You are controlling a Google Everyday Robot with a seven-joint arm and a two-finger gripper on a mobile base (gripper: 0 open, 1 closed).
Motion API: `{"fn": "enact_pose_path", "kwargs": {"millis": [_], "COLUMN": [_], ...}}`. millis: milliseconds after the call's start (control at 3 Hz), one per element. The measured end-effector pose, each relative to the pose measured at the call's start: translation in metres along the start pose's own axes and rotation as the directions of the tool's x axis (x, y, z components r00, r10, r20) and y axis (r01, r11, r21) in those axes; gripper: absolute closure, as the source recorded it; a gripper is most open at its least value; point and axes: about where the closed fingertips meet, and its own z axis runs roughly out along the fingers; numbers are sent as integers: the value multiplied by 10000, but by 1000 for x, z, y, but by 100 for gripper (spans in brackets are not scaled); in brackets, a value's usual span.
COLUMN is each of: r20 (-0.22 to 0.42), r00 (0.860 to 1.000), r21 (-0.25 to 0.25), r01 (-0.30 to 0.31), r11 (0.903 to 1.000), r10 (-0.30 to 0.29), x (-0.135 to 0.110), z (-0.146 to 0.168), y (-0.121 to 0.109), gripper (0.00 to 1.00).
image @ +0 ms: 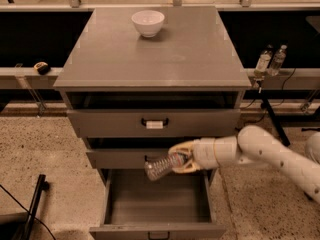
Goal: Pick water bottle from bottom drawer and place on counter
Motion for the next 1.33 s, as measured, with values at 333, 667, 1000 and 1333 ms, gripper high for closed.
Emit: {"fn": "enact_pose_path", "kwargs": {"millis": [333, 667, 1000, 1333], "r20": [-219, -195, -762, -763], "r00": [9978, 9907, 9828, 9828], "r21": [86, 472, 782, 782], "r01": [634, 1353, 1743, 1742], "r11": [9980, 9897, 9816, 9816], "r10": [-632, -1345, -1684, -1684], "x": [-25, -49, -67, -67], "z": [-22, -53, -81, -81], "y": [-42, -89, -126, -126], "gripper": [100, 100, 100, 100]}}
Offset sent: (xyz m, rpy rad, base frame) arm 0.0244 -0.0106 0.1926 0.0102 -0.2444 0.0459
